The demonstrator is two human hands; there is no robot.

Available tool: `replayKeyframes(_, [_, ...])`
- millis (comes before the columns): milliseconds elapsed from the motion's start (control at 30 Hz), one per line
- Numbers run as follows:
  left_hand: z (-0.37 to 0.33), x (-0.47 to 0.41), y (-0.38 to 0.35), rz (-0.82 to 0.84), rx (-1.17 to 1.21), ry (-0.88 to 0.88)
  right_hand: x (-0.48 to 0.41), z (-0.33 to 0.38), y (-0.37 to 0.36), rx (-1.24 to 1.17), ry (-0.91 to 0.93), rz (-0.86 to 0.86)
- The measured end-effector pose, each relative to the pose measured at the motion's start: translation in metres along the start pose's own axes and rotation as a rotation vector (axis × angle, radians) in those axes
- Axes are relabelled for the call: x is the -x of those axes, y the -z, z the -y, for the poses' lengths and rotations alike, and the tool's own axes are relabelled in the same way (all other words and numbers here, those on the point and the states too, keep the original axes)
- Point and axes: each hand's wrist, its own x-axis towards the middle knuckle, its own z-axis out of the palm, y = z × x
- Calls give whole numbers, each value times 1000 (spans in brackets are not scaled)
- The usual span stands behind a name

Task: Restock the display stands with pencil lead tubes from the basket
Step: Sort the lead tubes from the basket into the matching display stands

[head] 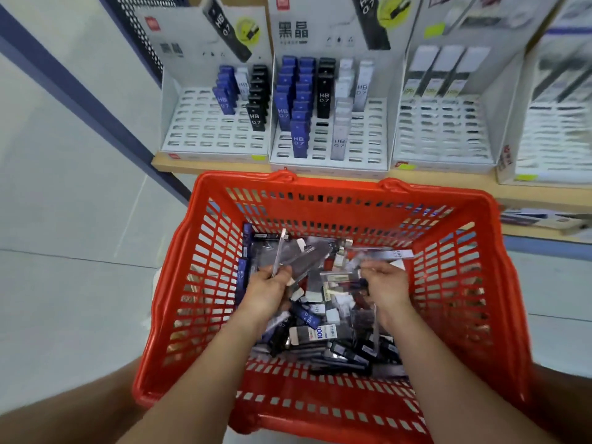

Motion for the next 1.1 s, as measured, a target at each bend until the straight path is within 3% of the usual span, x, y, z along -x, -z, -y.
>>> replayKeyframes(167, [3, 33, -4, 28, 131, 42, 24, 14, 3, 130, 99, 189])
replayKeyframes(333, [0, 60, -15, 72, 289, 94, 47, 45, 10, -84, -79, 284])
replayKeyframes(500, [-12, 90, -33, 114, 233, 14, 72, 63, 3, -285, -160, 247])
replayKeyframes(767, [-26, 122, -46, 177, 101, -216, 104, 86, 2, -104, 39, 408])
replayKeyframes(967, [-42, 133, -26, 258, 91, -209, 116, 93, 7, -160, -4, 425])
replayKeyframes(1100, [-56, 140, -10, 294, 114, -209, 125, 100, 11, -103, 151, 541])
